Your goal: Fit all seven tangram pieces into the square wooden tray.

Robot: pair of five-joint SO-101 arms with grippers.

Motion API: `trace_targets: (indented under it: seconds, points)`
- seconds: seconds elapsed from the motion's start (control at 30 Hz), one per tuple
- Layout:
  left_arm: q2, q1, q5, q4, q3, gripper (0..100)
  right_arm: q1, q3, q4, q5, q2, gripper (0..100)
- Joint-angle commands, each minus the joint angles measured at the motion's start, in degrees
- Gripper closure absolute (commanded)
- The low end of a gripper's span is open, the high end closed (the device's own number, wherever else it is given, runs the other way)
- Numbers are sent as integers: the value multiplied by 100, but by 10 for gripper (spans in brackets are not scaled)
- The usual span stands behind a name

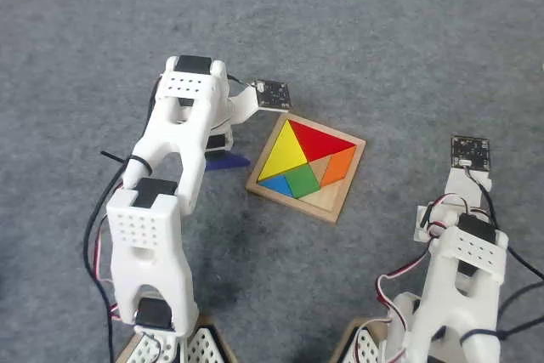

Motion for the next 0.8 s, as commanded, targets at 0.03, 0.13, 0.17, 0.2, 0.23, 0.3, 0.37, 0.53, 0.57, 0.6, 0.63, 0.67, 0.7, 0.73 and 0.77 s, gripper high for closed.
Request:
trace_targets:
  seconds: [0.03, 0.13, 0.17, 0.2, 0.23, 0.3, 0.37, 0.53, 0.57, 0.6, 0.63, 0.67, 0.7, 0.73, 0.77]
  points:
    - [149, 97, 176, -589, 453, 928, 31, -105, -84, 53, -127, 908]
    - [149, 193, 378, -756, 558, 930, 31, -105, -92, 53, -127, 908]
    - [141, 193, 457, -791, 549, 948, 40, -105, -92, 53, -127, 908]
    - [114, 193, 510, -818, 523, 978, 40, -105, -92, 53, -127, 908]
    - [79, 193, 536, -782, 488, 993, 40, -105, -92, 53, -127, 908]
    - [-9, 141, 545, -563, 303, 989, 31, -105, -92, 44, -127, 908]
    - [-202, 132, 615, -308, 119, 989, 31, -105, -92, 35, -127, 908]
    - [-914, 396, 1152, 334, -338, 989, 31, -105, -84, 35, -127, 908]
    - [-1055, 519, 1284, 448, -356, 989, 31, -105, -84, 35, -127, 908]
    - [-1187, 677, 1451, 554, -356, 989, 31, -105, -84, 35, -127, 908]
    - [-1319, 844, 1644, 624, -347, 989, 31, -105, -84, 35, -127, 908]
    - [-1415, 1020, 1881, 668, -347, 989, 31, -105, -84, 35, -127, 908]
    - [-1486, 1222, 2163, 677, -338, 989, 40, -105, -84, 35, -127, 908]
    - [-1538, 1424, 2462, 659, -295, 989, 40, -105, -84, 35, -127, 908]
    - [-1538, 1626, 2699, 615, -224, 989, 48, -105, -84, 35, -127, 908]
